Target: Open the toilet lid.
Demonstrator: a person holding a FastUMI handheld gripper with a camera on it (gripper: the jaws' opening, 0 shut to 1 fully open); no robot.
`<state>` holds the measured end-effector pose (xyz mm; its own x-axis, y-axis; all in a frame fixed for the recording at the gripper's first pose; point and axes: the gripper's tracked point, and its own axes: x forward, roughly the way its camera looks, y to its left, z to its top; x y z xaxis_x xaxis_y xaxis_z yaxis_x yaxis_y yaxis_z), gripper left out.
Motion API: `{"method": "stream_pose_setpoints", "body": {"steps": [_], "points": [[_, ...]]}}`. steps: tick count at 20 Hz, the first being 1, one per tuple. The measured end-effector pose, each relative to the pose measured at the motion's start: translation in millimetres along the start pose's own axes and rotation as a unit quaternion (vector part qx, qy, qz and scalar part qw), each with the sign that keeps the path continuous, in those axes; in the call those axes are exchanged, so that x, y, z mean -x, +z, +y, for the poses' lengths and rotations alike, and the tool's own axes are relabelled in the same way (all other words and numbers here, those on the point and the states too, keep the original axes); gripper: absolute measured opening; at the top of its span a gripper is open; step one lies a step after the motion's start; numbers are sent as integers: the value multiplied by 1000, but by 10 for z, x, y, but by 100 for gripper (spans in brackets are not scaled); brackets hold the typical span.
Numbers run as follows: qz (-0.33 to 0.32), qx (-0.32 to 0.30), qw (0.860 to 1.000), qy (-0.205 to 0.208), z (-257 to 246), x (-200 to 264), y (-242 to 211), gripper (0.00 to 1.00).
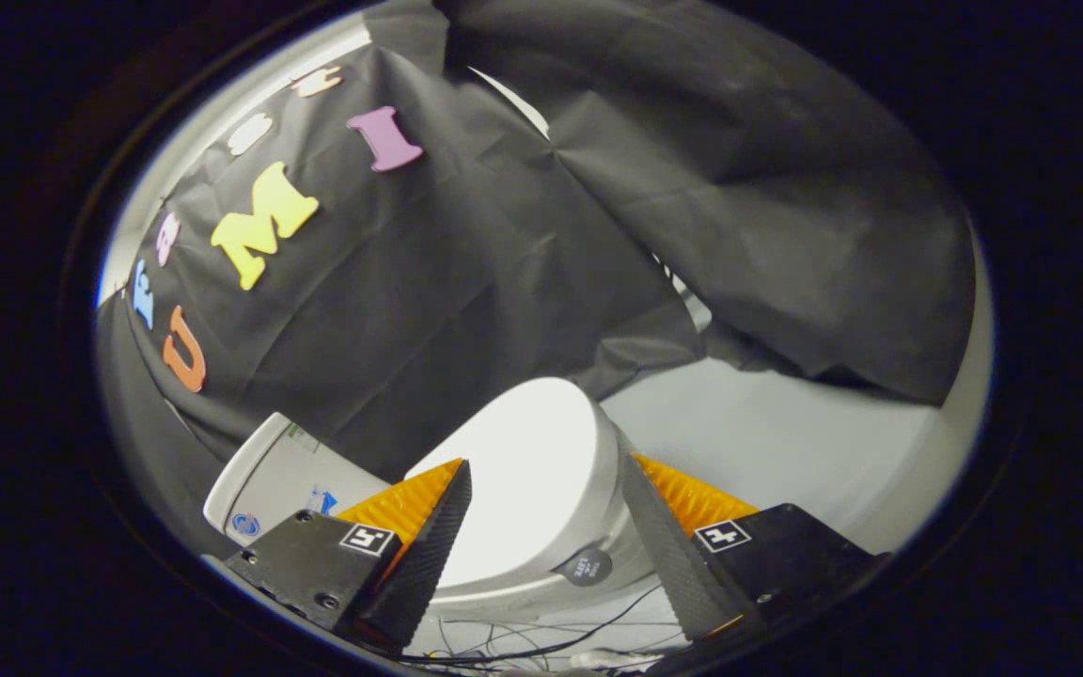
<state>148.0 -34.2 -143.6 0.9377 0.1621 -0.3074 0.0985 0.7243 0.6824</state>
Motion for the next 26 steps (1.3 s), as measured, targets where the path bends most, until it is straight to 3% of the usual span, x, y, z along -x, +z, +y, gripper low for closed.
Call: {"method": "stream_pose_setpoints", "body": {"steps": [10, 18, 26], "points": [[93, -31, 995, -13, -248, -255, -695, 99], [146, -96, 984, -25, -398, -390, -1011, 95], [172, -123, 977, -10, -395, -449, -1148, 67]]}}
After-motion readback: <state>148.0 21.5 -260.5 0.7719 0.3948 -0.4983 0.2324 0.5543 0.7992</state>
